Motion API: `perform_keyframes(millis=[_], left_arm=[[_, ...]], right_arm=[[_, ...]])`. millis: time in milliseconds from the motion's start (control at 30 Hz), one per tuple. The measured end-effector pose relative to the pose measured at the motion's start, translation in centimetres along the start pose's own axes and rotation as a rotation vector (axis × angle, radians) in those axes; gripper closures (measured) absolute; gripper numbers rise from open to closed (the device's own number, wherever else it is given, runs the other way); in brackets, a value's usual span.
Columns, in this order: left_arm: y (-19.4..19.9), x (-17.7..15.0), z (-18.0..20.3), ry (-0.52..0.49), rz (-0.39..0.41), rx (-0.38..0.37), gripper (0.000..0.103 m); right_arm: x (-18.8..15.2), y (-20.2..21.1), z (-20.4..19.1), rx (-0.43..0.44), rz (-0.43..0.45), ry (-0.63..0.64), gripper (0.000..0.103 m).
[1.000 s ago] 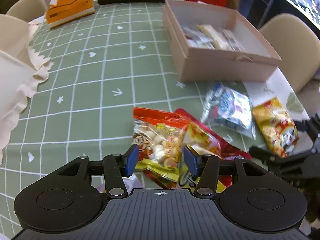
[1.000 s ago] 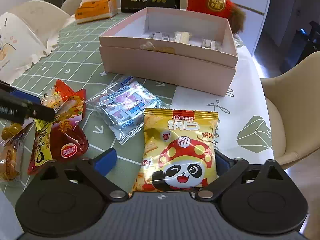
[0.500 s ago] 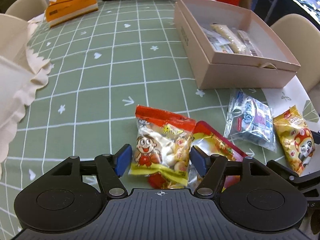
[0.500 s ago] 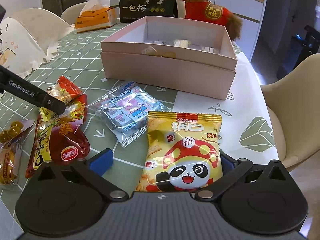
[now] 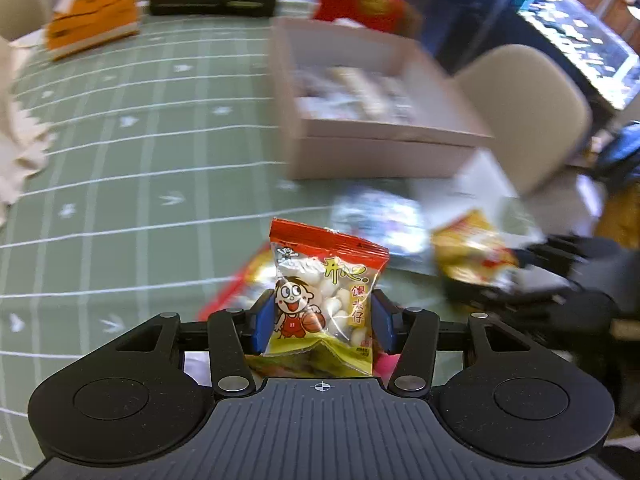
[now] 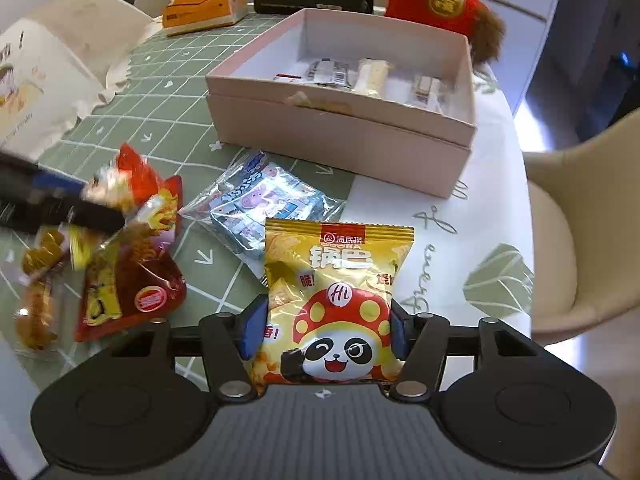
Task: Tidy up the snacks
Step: 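Carry the panda chip bag and white candy bag into the pink box and release both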
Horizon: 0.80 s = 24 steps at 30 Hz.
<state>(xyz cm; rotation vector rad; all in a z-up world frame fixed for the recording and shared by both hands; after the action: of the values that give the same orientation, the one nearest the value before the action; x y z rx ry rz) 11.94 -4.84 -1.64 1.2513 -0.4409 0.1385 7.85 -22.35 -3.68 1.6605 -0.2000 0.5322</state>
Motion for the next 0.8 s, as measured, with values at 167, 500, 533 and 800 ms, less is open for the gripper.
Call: perform_keyframes(millis=[167,500,533,800], left_arm=[[3.4,3.3,2.6,-0.015,0.112,-0.070,0.048],[1.6,18.2,4.6,-0.017,0.277,-0.151,0.047],[0.1,18.7,4.7,-0.021,0.245,-0.144,0.047],[-1.4,19.0,5.0,-0.036,0.305,-0.182,0.048]], right_arm=[[2.9,5.6,1.4,0.038,0.145,-0.034,0.046],[10.7,11.6,5.7,-0.069,0.407,-0.066,0.046],[11.2,11.5,5.9,-0.079,0.412,-0.061,0.046],[12.4,7.4,7.1,-0.107,0.328,-0.069,0.045]])
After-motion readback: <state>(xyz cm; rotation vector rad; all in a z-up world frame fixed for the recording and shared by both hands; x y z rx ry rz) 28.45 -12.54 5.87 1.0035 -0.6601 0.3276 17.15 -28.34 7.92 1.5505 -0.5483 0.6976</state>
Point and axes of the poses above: each gripper's, at about its wrist camera, not at the fingertips, and y roughly against the way its jaws point, z to its right, x to its top, the point moved 9 cm from there along -y, roughly the way its jaws point, and after that the axes turned 5 degrees about -z, right-handed, at the moved point
